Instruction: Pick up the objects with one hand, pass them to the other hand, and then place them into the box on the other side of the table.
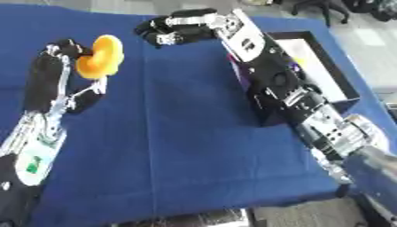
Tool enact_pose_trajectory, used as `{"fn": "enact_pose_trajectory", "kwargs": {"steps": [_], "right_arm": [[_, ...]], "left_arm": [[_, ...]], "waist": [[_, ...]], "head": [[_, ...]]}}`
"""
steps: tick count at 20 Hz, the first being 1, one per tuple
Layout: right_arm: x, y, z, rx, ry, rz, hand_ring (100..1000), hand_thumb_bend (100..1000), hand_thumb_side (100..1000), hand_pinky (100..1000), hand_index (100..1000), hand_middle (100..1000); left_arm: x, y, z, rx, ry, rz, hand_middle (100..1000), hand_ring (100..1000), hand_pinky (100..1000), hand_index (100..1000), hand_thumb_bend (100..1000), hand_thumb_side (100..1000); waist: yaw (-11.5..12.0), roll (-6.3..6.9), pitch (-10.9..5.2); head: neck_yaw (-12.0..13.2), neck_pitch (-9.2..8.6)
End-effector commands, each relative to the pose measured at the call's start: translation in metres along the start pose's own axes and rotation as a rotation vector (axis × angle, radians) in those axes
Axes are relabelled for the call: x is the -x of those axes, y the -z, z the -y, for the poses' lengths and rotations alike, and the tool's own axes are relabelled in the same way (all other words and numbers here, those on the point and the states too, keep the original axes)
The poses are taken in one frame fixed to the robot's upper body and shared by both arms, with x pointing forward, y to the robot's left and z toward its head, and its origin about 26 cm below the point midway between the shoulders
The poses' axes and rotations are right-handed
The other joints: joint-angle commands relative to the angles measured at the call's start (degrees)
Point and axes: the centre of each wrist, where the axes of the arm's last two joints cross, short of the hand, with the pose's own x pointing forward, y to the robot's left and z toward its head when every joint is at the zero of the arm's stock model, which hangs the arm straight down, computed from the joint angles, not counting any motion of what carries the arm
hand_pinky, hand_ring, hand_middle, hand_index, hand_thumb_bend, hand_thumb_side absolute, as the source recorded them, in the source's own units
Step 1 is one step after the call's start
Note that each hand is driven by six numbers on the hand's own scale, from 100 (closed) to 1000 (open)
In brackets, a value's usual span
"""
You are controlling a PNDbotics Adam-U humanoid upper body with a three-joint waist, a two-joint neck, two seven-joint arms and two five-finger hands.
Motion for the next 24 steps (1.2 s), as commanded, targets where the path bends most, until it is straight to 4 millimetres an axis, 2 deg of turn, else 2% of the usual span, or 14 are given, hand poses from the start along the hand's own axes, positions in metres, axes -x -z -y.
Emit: {"fn": "enact_pose_trajectory", "kwargs": {"steps": [1,6,16,24], "right_arm": [[-0.009,-0.008,0.014,-0.051,-0.085,0.022,1000,100,898,865,1000,1000],[-0.009,-0.004,0.014,-0.064,-0.089,0.017,1000,100,927,865,1000,1000],[-0.009,-0.004,0.018,-0.068,-0.094,-0.024,1000,100,957,853,1000,1000],[-0.011,-0.001,0.017,-0.08,-0.092,-0.027,1000,100,1000,851,1000,1000]], "left_arm": [[-0.012,0.011,-0.004,-0.032,-0.001,0.035,455,546,672,522,100,100],[-0.018,0.013,-0.004,-0.043,0.012,0.059,454,546,672,522,100,100],[-0.023,0.015,-0.008,-0.073,0.076,0.051,451,541,663,516,100,100],[-0.027,0.017,-0.011,-0.087,0.119,0.047,452,542,663,516,100,100]], "waist": [[0.0,-0.64,-0.12],[0.3,-0.73,-0.06],[1.1,-0.03,0.72],[1.7,0.03,0.73]], "head": [[-0.4,-0.11],[-0.2,-0.11],[2.5,-0.11],[1.9,-0.11]]}}
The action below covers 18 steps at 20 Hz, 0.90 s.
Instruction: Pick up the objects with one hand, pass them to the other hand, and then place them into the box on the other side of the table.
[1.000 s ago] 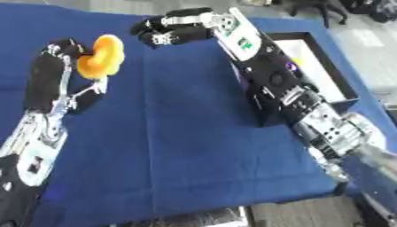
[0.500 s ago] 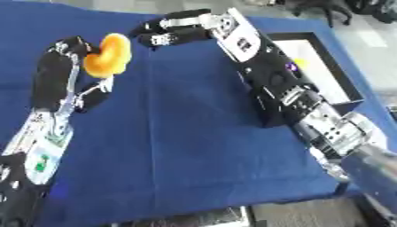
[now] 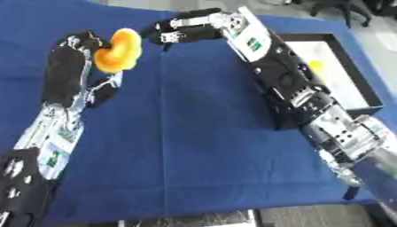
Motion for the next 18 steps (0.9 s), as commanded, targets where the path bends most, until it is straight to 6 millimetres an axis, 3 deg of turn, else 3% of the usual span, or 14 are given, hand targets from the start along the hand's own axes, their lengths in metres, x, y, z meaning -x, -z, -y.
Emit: {"fn": "enact_pose_trajectory", "kwargs": {"steps": [1,18], "right_arm": [[-0.008,-0.008,0.016,-0.027,-0.072,0.014,1000,100,1000,851,1000,1000],[-0.015,0.002,0.019,-0.038,-0.086,0.027,1000,100,1000,849,1000,1000]], "left_arm": [[-0.011,0.012,-0.009,-0.044,0.01,0.024,452,542,662,516,100,100],[-0.025,0.014,-0.005,-0.047,0.028,0.048,451,540,662,514,100,100]], "waist": [[0.0,0.17,-0.04],[1.0,-0.23,0.49]], "head": [[-0.5,-0.11],[-2.4,-0.11]]}}
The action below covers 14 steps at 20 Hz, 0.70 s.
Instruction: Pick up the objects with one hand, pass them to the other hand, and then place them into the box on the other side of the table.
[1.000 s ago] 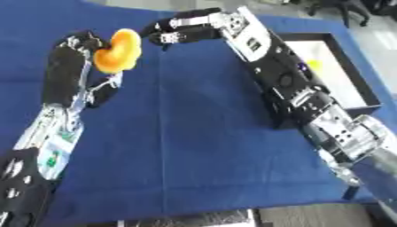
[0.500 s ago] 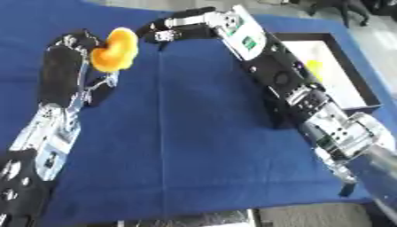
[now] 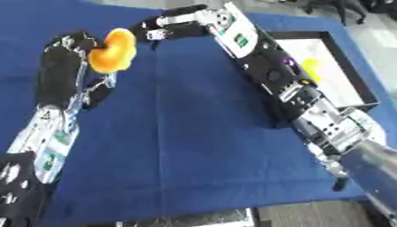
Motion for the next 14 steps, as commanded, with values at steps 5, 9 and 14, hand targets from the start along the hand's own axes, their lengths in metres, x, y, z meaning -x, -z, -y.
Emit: {"fn": "enact_pose_trajectory", "kwargs": {"steps": [5,9,14], "right_arm": [[-0.0092,0.0004,0.01,-0.037,-0.059,0.029,1000,100,1000,848,1000,1000],[-0.009,0.0036,0.0071,-0.049,-0.056,0.027,1000,100,1000,847,1000,1000],[-0.009,0.0067,0.0047,-0.059,-0.054,0.028,1000,100,1000,846,1000,1000]], "left_arm": [[-0.0115,0.0116,-0.0047,-0.036,0.021,0.027,451,540,661,514,100,100],[-0.0121,0.0126,-0.005,-0.044,0.049,0.034,453,541,659,516,100,100],[-0.0124,0.0142,-0.0062,-0.047,0.089,0.039,455,543,660,517,100,100]], "waist": [[-0.2,-0.49,-0.02],[-0.3,-0.69,0.03],[-0.5,-0.84,0.15]], "head": [[-0.3,-0.11],[-0.4,-0.11],[-0.3,-0.11]]}}
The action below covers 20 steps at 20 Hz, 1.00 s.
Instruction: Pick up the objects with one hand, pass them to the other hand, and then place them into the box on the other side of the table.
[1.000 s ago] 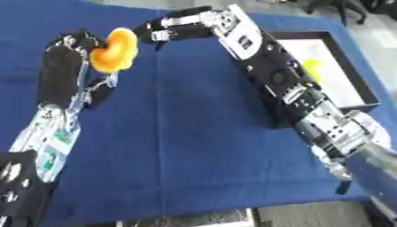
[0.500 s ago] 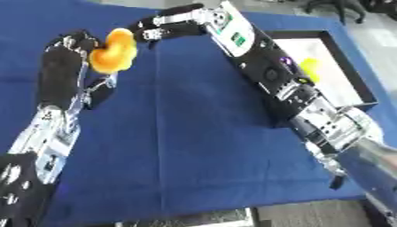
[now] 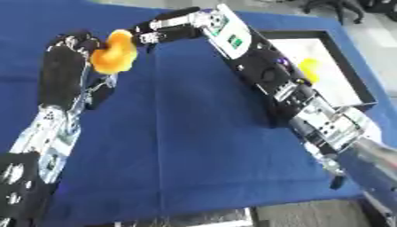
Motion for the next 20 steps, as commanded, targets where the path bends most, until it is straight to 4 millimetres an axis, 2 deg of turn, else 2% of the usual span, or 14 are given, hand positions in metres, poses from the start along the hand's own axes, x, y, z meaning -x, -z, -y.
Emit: {"fn": "enact_pose_trajectory", "kwargs": {"steps": [1,20], "right_arm": [[-0.008,-0.002,0.01,-0.026,-0.058,0.022,1000,100,1000,846,1000,1000],[-0.022,-0.009,0.015,0.007,-0.005,0.081,1000,100,1000,843,1000,1000]], "left_arm": [[-0.011,0.013,-0.009,-0.041,0.012,0.025,456,543,660,518,100,100],[-0.003,0.01,-0.004,0.001,0.057,-0.018,452,531,651,514,123,100]], "waist": [[-0.2,-0.56,0.02],[-0.9,-0.2,0.37]], "head": [[-0.1,-0.11],[0.5,-0.11]]}}
